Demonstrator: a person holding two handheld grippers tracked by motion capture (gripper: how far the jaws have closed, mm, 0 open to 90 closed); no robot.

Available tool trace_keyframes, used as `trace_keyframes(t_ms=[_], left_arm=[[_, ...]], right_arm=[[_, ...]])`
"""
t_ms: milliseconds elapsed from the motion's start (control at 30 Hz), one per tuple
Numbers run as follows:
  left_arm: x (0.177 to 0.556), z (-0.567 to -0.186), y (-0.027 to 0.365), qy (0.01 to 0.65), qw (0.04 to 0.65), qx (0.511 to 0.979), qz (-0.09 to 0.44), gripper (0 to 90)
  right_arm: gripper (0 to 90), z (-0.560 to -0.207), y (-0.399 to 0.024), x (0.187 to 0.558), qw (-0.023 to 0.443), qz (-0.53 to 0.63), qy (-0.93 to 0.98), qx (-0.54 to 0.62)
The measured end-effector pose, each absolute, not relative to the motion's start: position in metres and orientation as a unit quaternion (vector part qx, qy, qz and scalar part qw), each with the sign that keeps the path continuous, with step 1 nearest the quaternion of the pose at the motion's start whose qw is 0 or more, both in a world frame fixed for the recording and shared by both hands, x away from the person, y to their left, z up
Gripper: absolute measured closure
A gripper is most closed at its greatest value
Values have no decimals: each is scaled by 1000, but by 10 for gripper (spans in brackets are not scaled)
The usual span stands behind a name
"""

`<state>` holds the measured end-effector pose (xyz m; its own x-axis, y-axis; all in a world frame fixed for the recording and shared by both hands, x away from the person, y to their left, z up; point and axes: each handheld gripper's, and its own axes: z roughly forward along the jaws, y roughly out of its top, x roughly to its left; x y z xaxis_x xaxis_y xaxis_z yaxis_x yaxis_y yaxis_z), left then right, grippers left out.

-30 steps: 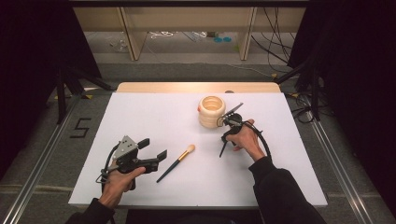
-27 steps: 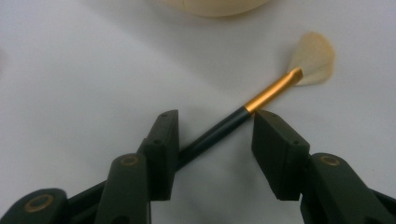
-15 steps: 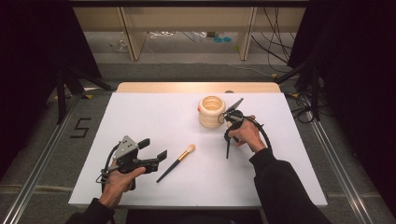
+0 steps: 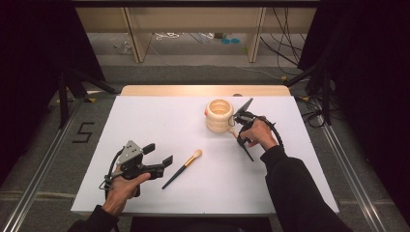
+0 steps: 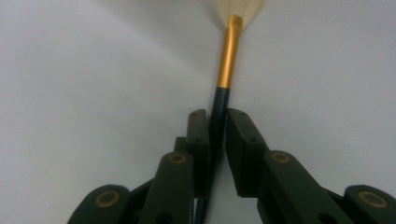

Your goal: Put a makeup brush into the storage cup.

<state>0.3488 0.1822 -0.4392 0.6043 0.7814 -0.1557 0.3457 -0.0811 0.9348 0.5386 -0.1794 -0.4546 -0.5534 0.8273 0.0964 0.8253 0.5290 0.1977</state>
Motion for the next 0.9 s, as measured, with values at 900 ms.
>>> trace_keyframes(t_ms=[900], left_arm=[[350, -440, 182, 398, 552, 706, 196, 163]], right_arm=[[830, -451, -170, 543, -4, 55, 900, 433]])
